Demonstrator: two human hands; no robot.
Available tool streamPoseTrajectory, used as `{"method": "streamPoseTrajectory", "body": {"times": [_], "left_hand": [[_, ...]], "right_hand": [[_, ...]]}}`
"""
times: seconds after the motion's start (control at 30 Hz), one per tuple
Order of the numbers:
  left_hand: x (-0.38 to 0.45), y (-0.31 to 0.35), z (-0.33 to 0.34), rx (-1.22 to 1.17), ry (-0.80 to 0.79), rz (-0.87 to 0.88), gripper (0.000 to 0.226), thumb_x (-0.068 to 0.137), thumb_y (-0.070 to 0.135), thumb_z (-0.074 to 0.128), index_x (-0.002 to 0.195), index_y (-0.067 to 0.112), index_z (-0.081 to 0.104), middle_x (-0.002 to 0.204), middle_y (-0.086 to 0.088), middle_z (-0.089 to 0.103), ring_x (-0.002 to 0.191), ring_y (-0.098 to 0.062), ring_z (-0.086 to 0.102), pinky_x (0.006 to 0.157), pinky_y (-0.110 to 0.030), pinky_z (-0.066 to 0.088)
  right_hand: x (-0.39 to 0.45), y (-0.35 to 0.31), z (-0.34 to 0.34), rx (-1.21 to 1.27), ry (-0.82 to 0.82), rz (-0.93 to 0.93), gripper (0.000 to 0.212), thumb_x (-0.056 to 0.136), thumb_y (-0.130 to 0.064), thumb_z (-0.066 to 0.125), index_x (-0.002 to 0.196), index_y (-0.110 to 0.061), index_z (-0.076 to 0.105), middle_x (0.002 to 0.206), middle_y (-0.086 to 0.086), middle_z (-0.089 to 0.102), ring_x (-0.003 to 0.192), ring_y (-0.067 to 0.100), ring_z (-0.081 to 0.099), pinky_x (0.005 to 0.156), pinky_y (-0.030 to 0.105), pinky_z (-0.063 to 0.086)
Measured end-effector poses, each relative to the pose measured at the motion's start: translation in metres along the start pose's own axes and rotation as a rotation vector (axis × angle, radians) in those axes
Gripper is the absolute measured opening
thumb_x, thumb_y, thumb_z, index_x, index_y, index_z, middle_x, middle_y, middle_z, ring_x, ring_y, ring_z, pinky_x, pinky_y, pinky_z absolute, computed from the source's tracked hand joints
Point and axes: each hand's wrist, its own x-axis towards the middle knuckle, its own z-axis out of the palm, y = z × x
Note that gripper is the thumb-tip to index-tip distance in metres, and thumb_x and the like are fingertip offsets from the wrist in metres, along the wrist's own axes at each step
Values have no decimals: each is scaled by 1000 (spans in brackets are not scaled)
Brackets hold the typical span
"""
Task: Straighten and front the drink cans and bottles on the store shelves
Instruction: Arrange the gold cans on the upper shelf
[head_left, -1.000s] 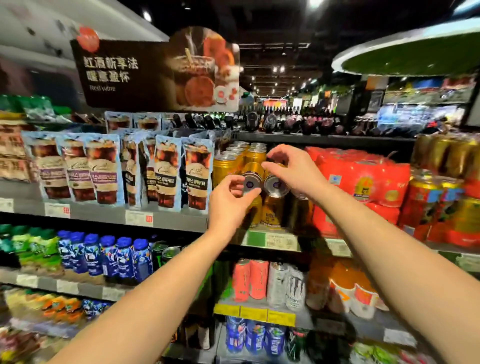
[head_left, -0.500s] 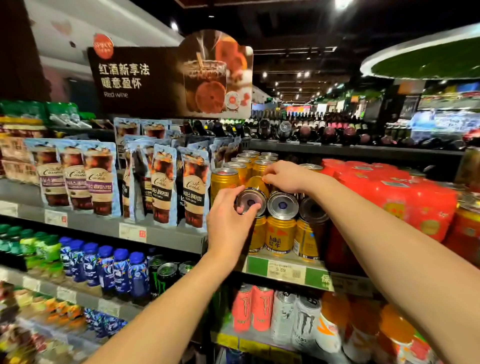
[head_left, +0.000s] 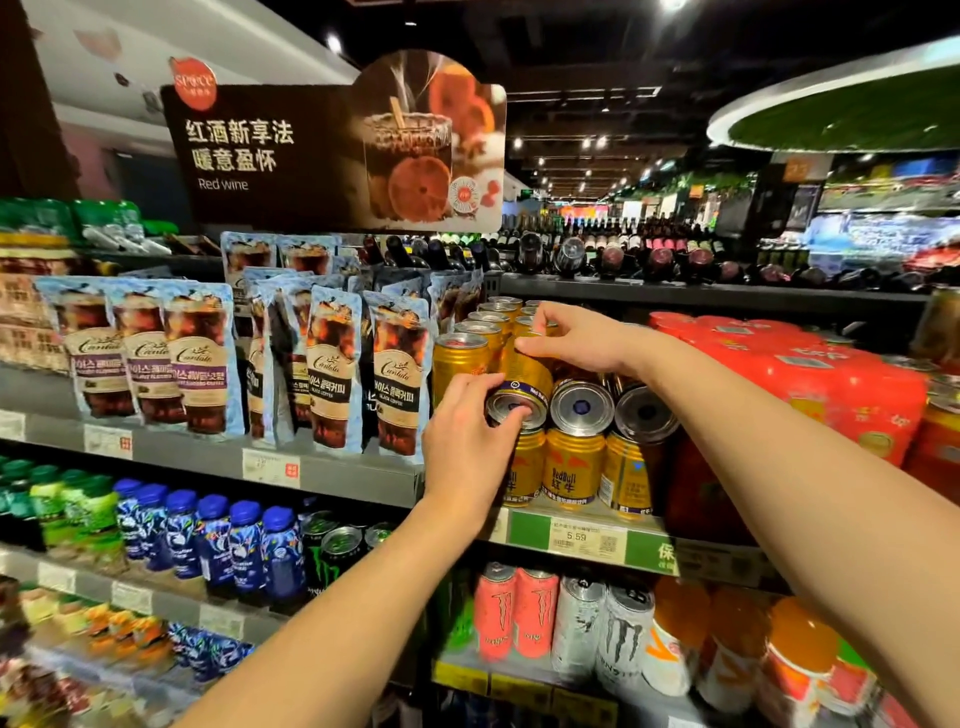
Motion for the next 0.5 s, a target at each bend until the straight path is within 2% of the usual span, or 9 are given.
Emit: {"method": "streamPoseTrajectory", "body": {"times": [0.17, 0.3, 0.43, 0.5], "left_hand": [[-6, -5, 0, -27, 37, 58, 37, 81, 24, 79, 116, 19, 68, 110, 7, 64, 99, -7, 60, 84, -30, 52], [-11, -10, 0, -53, 77, 84, 29, 82, 20, 78, 109, 19, 69, 103, 8, 65, 94, -5, 60, 78, -28, 51], [-12, -15, 2, -75, 72, 11, 29, 83, 27, 79, 110, 20, 71, 104, 12, 67, 95, 0, 59, 80, -5, 39], [-15, -17, 2, -71, 45, 2, 32, 83, 31, 79, 113, 21, 71, 106, 13, 67, 96, 3, 57, 81, 2, 34]], "right_hand": [[-3, -8, -4, 29, -56, 5, 45, 77, -58, 73, 86, -24, 45, 93, -2, 57, 82, 15, 50, 74, 34, 41], [-5, -13, -2, 177, -48, -22, 52, 60, -56, 85, 79, -24, 48, 83, 5, 56, 78, 19, 48, 71, 37, 37], [-11, -17, 1, 235, -16, -74, 46, 70, -30, 86, 80, -20, 42, 78, 5, 50, 72, 17, 43, 62, 31, 36], [-13, -16, 2, 231, -21, -83, 46, 70, -24, 86, 78, -20, 41, 84, 12, 57, 76, 22, 51, 69, 40, 45]]}}
